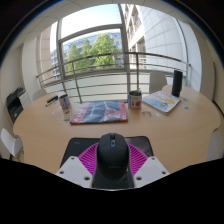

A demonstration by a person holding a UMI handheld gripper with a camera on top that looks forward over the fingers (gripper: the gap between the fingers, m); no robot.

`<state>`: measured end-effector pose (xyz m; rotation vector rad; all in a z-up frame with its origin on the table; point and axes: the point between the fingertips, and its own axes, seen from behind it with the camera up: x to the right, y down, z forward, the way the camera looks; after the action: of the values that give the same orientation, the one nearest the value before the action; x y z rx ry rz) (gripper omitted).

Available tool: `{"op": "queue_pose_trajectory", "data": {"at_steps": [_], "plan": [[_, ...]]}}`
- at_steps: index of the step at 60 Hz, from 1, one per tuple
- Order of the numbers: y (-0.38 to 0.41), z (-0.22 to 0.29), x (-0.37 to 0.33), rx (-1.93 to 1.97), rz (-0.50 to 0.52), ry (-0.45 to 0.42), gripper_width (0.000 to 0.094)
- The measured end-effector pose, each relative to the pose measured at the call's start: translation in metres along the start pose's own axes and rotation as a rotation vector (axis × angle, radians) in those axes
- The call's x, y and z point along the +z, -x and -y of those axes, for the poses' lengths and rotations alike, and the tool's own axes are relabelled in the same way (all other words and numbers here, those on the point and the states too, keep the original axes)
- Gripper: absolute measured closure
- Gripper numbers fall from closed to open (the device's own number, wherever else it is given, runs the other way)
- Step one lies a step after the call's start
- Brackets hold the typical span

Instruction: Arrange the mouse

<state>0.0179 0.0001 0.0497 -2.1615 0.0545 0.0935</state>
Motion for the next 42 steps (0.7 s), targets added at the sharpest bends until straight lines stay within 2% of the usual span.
{"op": "queue_pose_trajectory", "data": {"at_steps": [4,11,16,21,35,42], "plan": [[0.002,-0.021,0.012,-0.038,-0.020,0.054,0.0527],[0.014,-0.058,0.026,-0.047,-0.004,0.125,0.0421],[0.009,-0.048,0.019,-0.054,-0.035,0.110,0.0285],[0.012,-0.033,-0.004,-0.078,-0.059,0.075,0.0081],[0.031,0.007,-0.098,-0.080,-0.068,0.017,0.0090],[0.039,0.011,-0.146,-0.095,-0.076,-0.010,0.0088]]}}
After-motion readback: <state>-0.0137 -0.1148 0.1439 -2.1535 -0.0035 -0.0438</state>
